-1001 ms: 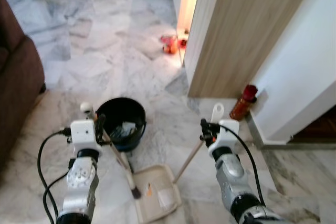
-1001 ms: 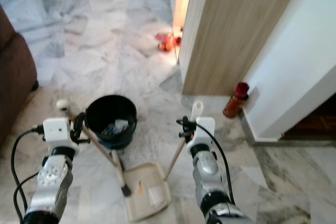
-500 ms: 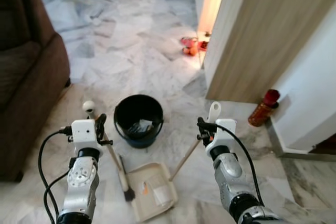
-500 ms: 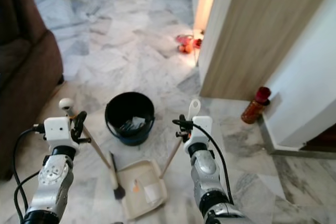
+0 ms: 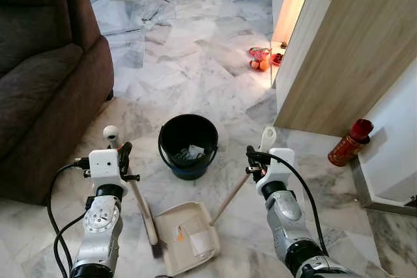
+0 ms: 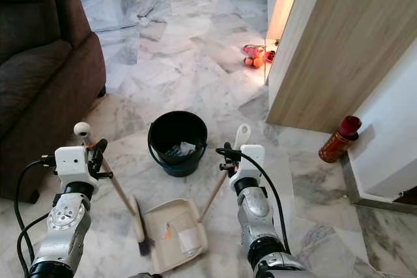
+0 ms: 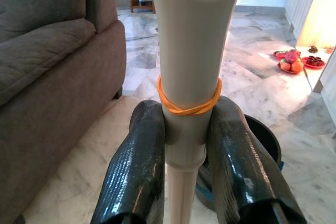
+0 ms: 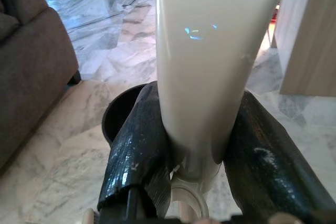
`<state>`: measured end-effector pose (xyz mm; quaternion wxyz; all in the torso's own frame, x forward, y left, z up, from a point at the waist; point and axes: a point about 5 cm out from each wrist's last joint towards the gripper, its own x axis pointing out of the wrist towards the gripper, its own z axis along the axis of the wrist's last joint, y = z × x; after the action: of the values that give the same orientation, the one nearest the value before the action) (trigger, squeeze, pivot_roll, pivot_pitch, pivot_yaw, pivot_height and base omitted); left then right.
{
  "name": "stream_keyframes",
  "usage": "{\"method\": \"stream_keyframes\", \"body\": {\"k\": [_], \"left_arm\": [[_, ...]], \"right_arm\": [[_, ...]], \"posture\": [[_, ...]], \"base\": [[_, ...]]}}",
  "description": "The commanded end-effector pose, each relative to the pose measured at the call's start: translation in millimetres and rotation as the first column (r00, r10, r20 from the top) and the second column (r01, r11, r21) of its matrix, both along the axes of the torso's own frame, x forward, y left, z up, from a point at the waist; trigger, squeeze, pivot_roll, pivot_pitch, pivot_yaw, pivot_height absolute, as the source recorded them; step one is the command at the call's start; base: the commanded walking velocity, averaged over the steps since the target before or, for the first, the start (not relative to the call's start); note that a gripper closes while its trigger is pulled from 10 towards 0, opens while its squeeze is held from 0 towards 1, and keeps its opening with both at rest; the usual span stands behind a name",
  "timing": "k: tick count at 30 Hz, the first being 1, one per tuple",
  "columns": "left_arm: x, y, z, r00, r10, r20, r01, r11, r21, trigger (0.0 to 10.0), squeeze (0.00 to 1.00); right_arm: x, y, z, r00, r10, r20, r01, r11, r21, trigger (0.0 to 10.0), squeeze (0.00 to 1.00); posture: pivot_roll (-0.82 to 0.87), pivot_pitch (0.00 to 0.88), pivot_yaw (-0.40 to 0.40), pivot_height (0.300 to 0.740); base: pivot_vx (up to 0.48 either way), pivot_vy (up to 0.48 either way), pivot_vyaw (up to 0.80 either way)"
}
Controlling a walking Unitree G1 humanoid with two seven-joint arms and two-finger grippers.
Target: Sweep floor
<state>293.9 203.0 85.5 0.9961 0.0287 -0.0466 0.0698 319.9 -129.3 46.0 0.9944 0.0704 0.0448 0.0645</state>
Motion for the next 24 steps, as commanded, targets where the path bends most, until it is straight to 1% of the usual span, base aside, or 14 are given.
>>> {"method": "stream_keyframes", "body": {"k": [1,15,24], "left_arm": [[1.8,-1.6,5,1.0,-0.008,0.026,0.008,1.0,0.005,10.0,0.0],[1.5,-1.3,6,1.0,-0.007,0.027,0.007,1.0,0.005,10.0,0.0],[0.9,-1.5,5,1.0,-0.009,0.025,0.009,1.0,0.005,10.0,0.0]], "right_arm": [[4.1,-2.9,8,0.999,-0.023,0.042,0.023,1.0,0.011,10.0,0.0],[16.0,-6.3,35,0.984,-0.052,0.168,0.05,0.999,0.019,10.0,0.0],[10.8,-10.2,39,0.978,-0.052,0.201,0.05,0.999,0.014,10.0,0.0]], "posture": [[0.14,0.108,-0.038,0.74],[0.13,0.114,-0.038,0.74],[0.13,0.118,-0.038,0.74]], "base": [[0.0,0.0,0.0],[0.0,0.0,0.0],[0.0,0.0,0.0]]}}
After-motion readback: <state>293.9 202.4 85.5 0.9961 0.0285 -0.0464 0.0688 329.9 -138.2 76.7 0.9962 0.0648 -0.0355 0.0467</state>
